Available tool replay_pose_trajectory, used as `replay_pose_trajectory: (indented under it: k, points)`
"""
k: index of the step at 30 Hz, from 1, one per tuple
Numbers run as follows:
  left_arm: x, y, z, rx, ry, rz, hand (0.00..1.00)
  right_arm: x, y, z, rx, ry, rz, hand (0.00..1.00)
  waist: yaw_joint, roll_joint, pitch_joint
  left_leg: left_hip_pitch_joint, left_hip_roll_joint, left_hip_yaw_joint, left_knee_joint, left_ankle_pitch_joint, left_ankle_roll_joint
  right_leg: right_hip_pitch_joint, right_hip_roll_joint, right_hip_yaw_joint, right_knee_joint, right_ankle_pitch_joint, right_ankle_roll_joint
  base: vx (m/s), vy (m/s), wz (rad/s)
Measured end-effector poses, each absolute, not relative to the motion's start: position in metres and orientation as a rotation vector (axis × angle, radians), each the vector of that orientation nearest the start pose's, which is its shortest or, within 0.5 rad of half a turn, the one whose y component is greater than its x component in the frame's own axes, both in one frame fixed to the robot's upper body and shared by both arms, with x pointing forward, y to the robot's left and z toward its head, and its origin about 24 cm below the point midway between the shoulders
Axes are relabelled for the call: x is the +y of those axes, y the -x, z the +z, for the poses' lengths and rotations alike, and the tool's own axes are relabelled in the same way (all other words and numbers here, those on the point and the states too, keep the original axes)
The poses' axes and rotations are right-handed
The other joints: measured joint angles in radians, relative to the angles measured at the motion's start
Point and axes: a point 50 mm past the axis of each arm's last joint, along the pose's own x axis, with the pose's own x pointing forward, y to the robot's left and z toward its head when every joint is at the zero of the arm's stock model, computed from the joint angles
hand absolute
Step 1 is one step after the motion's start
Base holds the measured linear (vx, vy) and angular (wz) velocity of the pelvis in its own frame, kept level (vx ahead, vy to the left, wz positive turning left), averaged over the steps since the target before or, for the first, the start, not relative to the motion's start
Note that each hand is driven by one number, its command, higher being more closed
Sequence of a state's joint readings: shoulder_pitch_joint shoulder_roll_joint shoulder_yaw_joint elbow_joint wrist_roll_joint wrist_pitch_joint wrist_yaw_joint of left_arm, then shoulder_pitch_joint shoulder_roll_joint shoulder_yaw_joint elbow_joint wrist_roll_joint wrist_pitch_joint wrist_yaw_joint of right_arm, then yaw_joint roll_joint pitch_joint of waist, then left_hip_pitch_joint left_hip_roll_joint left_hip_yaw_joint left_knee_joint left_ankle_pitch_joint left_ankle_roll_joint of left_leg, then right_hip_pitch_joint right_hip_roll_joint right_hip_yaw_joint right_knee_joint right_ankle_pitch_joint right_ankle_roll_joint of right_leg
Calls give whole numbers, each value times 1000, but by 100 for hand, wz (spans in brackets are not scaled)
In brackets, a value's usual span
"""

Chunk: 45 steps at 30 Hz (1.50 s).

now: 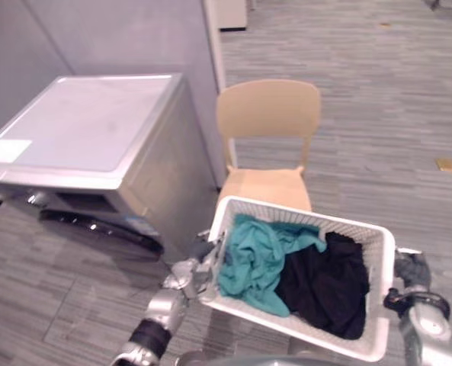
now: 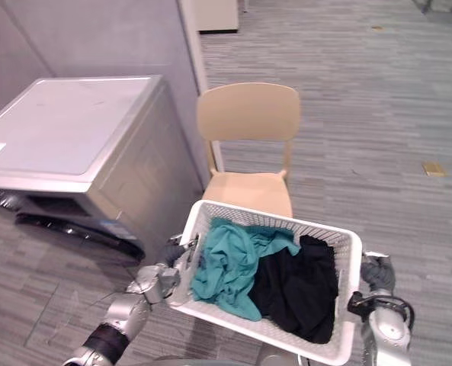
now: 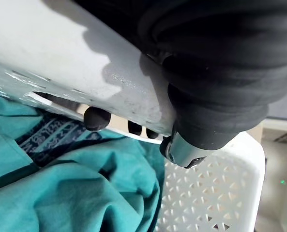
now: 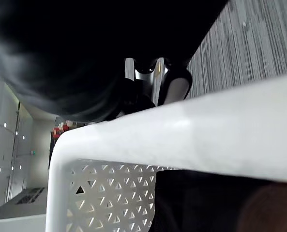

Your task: Pick up the laundry basket with both hands and put the clothes into the washing machine.

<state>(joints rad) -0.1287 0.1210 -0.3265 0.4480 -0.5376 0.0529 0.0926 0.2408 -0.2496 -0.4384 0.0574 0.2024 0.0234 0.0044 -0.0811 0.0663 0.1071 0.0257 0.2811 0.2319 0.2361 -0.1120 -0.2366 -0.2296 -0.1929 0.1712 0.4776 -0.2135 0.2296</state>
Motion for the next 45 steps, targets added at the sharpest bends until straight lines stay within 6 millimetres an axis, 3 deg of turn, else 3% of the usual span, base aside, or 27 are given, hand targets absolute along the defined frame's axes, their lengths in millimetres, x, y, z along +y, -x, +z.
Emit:
replay_pose_trajectory:
  k: [2,4,5,7,9,10,11,12,13,14,16,20,26,33,38,43,45]
  points:
    - [106,-250,-41,472,287,-140,100,-315,-169,17,200,87,-493,100,-15,-16,1,10,20,0,27,27,8,-1,23,2,35,-27,-21,-21,-216,-25]
    - [107,-250,-41,472,282,-139,100,-313,-167,15,211,88,-486,100,-17,-34,9,0,41,12,83,60,54,2,43,5,56,-48,-49,-70,-198,-20]
    - [108,-248,-43,479,281,-136,100,-312,-164,12,223,88,-485,100,-16,-49,14,-19,55,26,124,94,104,5,54,6,58,-52,-61,-76,-155,-11]
    - [109,-244,-47,493,280,-132,100,-311,-159,8,239,82,-492,100,-17,-81,29,-31,61,54,154,158,163,18,56,7,48,-53,-79,-82,-206,-6]
    - [105,-237,-52,519,288,-136,100,-313,-156,10,237,89,-511,100,-17,-75,30,-37,23,39,173,91,139,35,57,32,15,-40,-100,-49,-55,-27]
    - [105,-234,-54,527,293,-131,100,-313,-157,10,234,92,-516,100,-13,-75,30,-38,-61,-28,146,3,114,36,52,57,-13,-20,-105,-63,104,-47]
    - [104,-233,-54,529,294,-131,100,-313,-157,11,228,93,-515,100,-15,-70,29,-36,-129,-100,80,-35,121,31,65,66,-29,-5,-104,-82,131,-43]
    - [106,-233,-54,529,288,-131,100,-312,-156,9,231,87,-516,100,-17,-64,28,-31,-142,-89,49,-62,142,27,80,67,-27,-3,-100,-60,110,-32]
    - [111,-234,-55,527,274,-122,100,-305,-156,4,244,67,-508,100,-15,-66,23,-7,-135,-79,25,-98,106,11,98,73,-16,3,-88,-57,91,-34]
    - [114,-234,-55,526,270,-113,100,-299,-156,3,244,56,-493,100,-9,-88,32,-14,-145,-55,36,-100,113,5,93,92,-25,20,-73,-60,120,-48]
    - [119,-231,-57,533,264,-95,100,-296,-157,5,233,52,-486,100,-11,-97,31,-15,-162,-22,39,-104,120,2,76,118,-55,43,-53,-45,128,-38]
    - [121,-236,-52,496,243,-92,100,-293,-158,3,230,27,-489,100,-7,-86,28,-38,-170,46,12,-96,135,-6,53,162,-197,137,-30,-29,127,-36]
    - [112,-267,-24,371,170,-134,100,-295,-170,11,180,3,-527,100,2,-83,54,-199,-143,87,44,-85,141,-109,51,142,-346,278,-41,-23,27,-19]
    - [99,-325,44,121,105,-125,100,-297,-220,44,19,-25,-576,100,19,-83,168,-330,-111,77,120,-83,137,-199,59,121,-351,325,-43,-57,-40,4]
    - [94,-351,73,58,78,-72,100,-295,-260,73,-77,-42,-598,100,43,-87,209,-392,-99,78,148,-83,138,-246,68,109,-362,351,-48,-50,-34,-1]
    - [93,-369,91,45,72,-29,100,-292,-283,100,-158,-74,-589,100,53,-88,228,-404,-89,71,144,-68,127,-254,68,89,-371,362,-50,17,-19,4]
    - [88,-380,112,8,61,-26,100,-294,-292,121,-220,-59,-581,100,54,-89,239,-401,-91,70,138,-62,127,-252,65,75,-364,362,-50,21,-12,9]
